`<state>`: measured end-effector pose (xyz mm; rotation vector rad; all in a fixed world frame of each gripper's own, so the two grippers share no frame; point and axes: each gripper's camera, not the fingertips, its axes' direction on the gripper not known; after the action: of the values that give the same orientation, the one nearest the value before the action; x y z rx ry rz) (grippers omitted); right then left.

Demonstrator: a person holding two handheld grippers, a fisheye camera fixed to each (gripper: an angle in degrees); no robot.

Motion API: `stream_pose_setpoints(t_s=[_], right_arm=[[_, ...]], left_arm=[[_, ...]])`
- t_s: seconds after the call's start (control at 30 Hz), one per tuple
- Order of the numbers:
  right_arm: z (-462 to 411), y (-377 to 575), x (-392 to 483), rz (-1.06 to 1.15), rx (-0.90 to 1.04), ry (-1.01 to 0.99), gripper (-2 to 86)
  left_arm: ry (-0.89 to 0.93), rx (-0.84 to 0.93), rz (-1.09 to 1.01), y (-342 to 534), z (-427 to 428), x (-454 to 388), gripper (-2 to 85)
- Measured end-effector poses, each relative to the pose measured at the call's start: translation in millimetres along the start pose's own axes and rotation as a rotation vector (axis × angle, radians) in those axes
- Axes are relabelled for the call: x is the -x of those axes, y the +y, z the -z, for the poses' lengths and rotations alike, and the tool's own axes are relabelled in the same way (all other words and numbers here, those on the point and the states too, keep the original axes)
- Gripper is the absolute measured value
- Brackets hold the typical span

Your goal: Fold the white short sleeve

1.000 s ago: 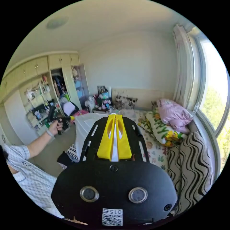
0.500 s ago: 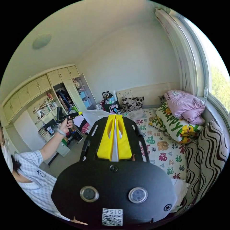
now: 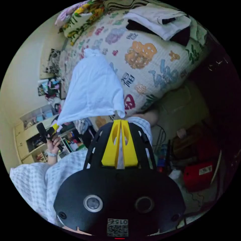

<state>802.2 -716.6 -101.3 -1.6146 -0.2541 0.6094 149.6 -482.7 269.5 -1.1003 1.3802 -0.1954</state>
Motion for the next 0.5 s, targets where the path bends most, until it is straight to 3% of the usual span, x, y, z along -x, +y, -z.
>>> stream_pose_setpoints(t_s=[0.07, 0.17, 0.3, 0.5], right_arm=[[-20, -28, -9, -0.076, 0.160, 0.130, -0.4], [-18, -72, -3, -0.046, 0.160, 0.126, 2.6], [-17, -154, 16, 0.043, 0.143, 0.116, 5.6], [-35, -340, 97, 0.396, 0.015, 0.288, 7.0]], left_arm=[[-0.006, 0.117, 0.076, 1, -41, 46, -0.3], [0.049, 0.189, 0.161, 0, -72, 100, 1.1], [0.068, 0.089, 0.252, -18, -53, 164, 6.3], [-0.150, -0.211, 0.343, -101, 8, 281, 8.7]])
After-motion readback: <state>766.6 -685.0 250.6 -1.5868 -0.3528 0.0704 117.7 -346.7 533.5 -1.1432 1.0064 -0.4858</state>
